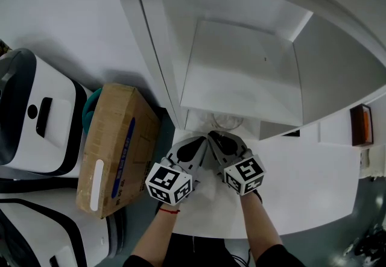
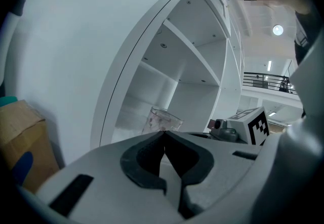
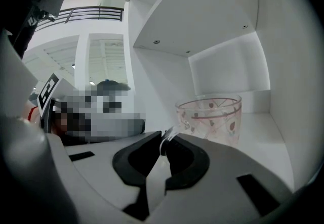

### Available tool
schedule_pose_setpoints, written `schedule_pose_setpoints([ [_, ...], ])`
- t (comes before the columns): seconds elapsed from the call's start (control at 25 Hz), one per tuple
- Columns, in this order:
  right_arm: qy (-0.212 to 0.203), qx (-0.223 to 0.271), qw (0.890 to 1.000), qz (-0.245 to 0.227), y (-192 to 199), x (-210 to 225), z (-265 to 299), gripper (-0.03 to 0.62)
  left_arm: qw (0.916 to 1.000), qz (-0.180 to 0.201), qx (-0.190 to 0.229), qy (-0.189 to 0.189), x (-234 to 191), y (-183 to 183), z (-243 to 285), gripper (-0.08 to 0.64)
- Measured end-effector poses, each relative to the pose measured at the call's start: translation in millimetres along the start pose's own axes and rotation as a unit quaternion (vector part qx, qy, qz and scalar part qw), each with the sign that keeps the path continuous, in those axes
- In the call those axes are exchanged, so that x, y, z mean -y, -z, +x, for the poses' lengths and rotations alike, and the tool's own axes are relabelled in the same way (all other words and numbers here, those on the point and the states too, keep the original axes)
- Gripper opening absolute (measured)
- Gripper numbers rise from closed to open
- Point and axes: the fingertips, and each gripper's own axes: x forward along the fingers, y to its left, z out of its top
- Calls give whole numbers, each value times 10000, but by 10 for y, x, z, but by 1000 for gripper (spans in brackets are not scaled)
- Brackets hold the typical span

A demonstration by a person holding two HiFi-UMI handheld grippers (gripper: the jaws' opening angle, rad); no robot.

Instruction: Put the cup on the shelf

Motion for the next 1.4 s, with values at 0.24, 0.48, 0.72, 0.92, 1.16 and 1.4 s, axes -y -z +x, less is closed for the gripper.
schedule_pose_setpoints([
  [0.24, -38, -31, 10000, 3, 9, -12, -19, 15, 10000, -8, -18, -20, -5, 15, 3, 9],
  [0.48, 23, 38, 9999, 151, -6, 31, -91, 21, 10000, 0, -38, 6, 19, 26, 20, 9],
  [0.72, 38, 29, 9999, 151, 6, 34, -165, 44, 10000, 7, -55, 51, 60, 36, 60, 9],
  [0.92, 36, 36, 9999, 139, 21, 24, -245, 49, 9999, 18, -75, 89, 102, 56, 91, 9],
  [1.16, 83, 65, 9997, 211, 15, 37, -341, 49, 9998, 31, -120, 164, 157, 75, 153, 9],
  [1.4, 254, 126, 9993, 246, 5, 58, -405, 49, 9996, 94, -127, 232, 207, 81, 201, 9],
])
